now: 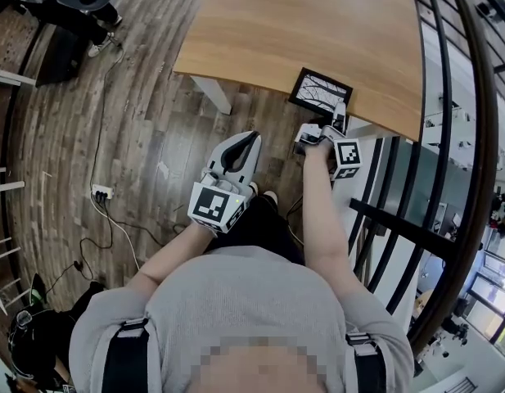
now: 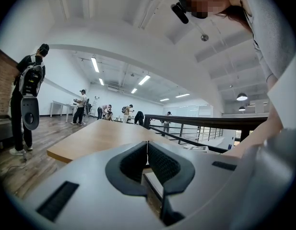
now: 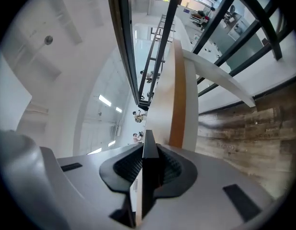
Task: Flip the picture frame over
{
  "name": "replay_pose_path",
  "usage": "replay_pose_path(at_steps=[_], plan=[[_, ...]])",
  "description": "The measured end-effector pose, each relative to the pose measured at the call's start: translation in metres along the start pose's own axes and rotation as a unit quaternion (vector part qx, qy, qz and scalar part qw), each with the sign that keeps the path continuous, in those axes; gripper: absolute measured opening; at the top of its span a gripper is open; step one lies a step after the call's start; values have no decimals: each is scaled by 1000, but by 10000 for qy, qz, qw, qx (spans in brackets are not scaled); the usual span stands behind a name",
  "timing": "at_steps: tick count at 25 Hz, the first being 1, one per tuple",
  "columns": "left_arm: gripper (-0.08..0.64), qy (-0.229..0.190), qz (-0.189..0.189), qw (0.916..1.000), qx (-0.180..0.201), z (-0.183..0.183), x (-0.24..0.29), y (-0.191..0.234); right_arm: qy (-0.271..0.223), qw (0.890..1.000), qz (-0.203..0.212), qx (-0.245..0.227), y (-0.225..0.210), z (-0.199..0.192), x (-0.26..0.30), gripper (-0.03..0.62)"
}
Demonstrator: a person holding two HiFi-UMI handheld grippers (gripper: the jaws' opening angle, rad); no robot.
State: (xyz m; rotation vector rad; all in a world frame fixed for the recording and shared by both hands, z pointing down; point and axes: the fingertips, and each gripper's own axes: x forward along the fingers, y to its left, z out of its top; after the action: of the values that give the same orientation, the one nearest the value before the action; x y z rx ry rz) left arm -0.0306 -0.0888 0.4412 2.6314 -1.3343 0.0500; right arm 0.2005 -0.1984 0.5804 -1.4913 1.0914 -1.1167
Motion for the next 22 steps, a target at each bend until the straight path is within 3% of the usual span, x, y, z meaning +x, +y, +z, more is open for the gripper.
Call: replay_pose_path(at_steps=[9, 15, 22], plan=[[8, 83, -84, 9999, -29, -4, 1, -1, 72, 9997, -220, 102, -16, -1, -2, 83], [8, 142, -216, 9997, -31, -6, 4, -8, 361, 9969, -553, -423, -19, -2, 0, 84], [8, 212, -292, 9993, -37, -8, 5, -12, 462, 9950, -607, -640, -20, -3, 3, 86]])
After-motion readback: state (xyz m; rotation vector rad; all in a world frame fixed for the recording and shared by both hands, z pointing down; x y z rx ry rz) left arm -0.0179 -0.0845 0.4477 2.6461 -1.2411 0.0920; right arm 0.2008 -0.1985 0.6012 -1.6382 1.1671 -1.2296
